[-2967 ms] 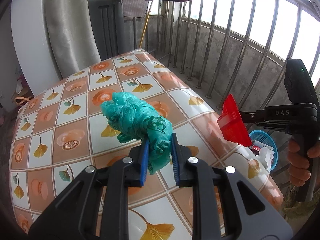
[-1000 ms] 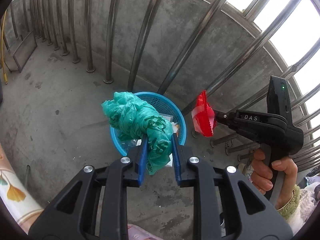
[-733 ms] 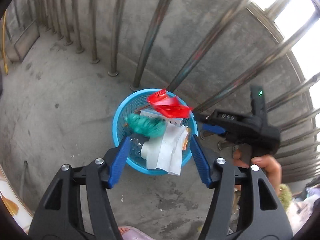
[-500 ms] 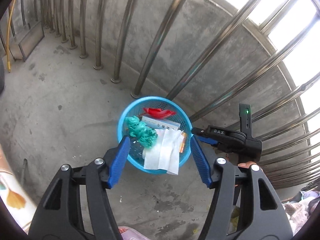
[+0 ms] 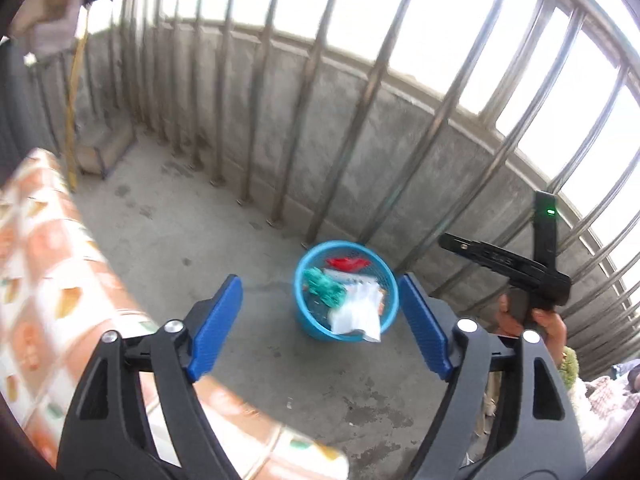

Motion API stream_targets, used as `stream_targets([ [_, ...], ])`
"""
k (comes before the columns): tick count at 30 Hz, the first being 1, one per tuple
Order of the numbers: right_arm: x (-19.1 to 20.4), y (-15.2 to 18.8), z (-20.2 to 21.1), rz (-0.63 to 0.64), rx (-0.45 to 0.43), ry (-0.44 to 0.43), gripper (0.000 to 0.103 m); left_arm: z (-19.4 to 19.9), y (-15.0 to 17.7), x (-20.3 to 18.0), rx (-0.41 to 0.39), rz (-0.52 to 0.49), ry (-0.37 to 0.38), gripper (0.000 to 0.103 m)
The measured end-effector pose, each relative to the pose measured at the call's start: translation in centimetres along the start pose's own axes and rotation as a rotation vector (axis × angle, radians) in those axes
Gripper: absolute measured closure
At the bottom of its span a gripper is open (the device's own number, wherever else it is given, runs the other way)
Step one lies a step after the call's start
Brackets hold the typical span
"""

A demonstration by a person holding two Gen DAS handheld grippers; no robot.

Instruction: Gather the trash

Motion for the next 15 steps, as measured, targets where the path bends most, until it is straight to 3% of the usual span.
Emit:
stream_targets([
  [5, 11.8, 1.0, 7.7, 0.237, -0.159, -0.089, 0.006, 11.7, 2.0, 4.0, -0.154, 0.077, -0.188, 0.013],
  [9, 18.1, 4.5, 11.3, 0.3, -0.229, -0.138, 0.006, 18.9, 6.0, 7.1, -0.18, 0.163, -0.325, 0.012],
  [13, 24.4, 10.2, 12.7, 0.418, -0.162, -0.228, 0.006, 25.5, 11.3, 10.7, -0.22, 0.288, -0.578, 0.009],
  [15, 27.1, 13.2, 13.1, 0.484, -0.115, -0.231, 0.006, 27.9, 14.3, 12.0, -0.244, 0.351, -0.658, 0.009],
])
Point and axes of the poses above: each gripper's, at about its wrist camera, not at the fingertips, and z roughly against the way its jaws point, x to its left, y to its underside, the point moved 10 cm from there along -z, roughly the way its jaws point, and after that the axes turned 1 degree about -y, right-handed, at the moved point
